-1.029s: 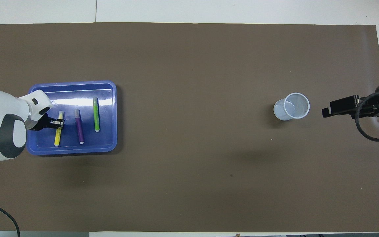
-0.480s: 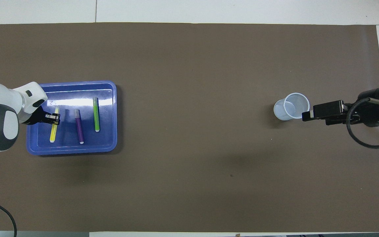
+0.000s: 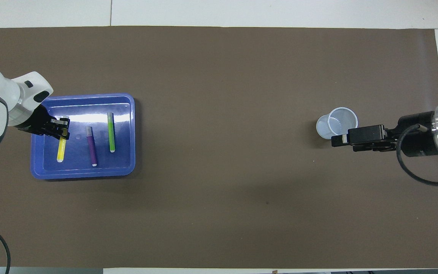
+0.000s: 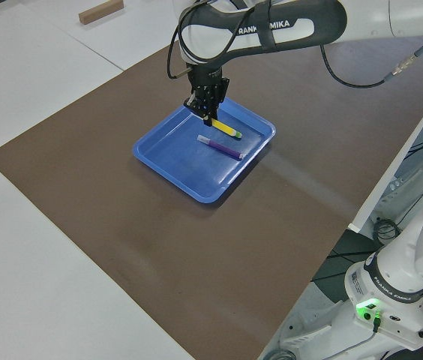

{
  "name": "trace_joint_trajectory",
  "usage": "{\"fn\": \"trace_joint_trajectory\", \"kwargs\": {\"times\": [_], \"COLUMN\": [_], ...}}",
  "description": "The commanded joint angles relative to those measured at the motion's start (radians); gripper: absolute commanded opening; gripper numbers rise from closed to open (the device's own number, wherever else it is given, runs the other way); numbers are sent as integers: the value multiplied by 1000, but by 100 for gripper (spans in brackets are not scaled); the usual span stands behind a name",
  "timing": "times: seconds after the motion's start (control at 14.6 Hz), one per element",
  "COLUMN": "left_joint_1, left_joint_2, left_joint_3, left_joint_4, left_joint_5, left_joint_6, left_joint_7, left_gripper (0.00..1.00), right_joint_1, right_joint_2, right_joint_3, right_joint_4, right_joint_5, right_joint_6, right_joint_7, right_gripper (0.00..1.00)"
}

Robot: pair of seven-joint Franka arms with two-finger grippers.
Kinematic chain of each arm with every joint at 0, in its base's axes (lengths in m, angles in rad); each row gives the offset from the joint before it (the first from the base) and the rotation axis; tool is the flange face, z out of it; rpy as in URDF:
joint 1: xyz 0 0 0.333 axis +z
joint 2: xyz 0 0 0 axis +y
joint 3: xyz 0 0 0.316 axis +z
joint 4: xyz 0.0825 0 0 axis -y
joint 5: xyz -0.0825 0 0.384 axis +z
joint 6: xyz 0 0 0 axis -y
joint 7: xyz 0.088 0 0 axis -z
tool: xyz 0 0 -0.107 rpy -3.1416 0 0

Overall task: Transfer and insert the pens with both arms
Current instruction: 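Lift the yellow pen with the left gripper while the right gripper approaches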

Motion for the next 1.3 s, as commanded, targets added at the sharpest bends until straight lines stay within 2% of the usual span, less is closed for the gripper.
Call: {"fn": "trace_joint_trajectory", "kwargs": {"times": [0.0, 0.21, 0.34, 0.41, 0.62, 0.96, 1.23], "left_joint_1": [-4, -4, -5, -5, -28, -168, -215], "left_joint_2": [2, -50, -84, -96, -126, -141, -166], "left_joint_3": [-93, -200, -268, -295, -322, -325, -326], "left_joint_4": [109, 124, 120, 113, 87, 35, -33], "left_joint_5": [-52, -190, -256, -294, -416, -485, -580], "left_joint_6": [-159, -174, -150, -132, -44, 207, 344], "left_joint_7": [-286, -686, -958, -1044, -1250, -1616, -1749], "left_gripper": [0, 0, 0, 0, 0, 0, 0], "right_joint_1": [34, 34, 41, 70, 158, 224, 291], "right_joint_2": [-58, -88, -115, -113, -110, -101, -99], "right_joint_3": [2, 2, 3, 5, 10, 16, 17], "right_joint_4": [-93, -141, -188, -189, -187, -184, -184], "right_joint_5": [86, 158, 281, 284, 292, 300, 300], "right_joint_6": [37, 30, 71, 92, 177, 267, 353], "right_joint_7": [-15, 6, 81, 85, 144, 209, 238], "right_gripper": [100, 100, 100, 100, 100, 100, 100]}}
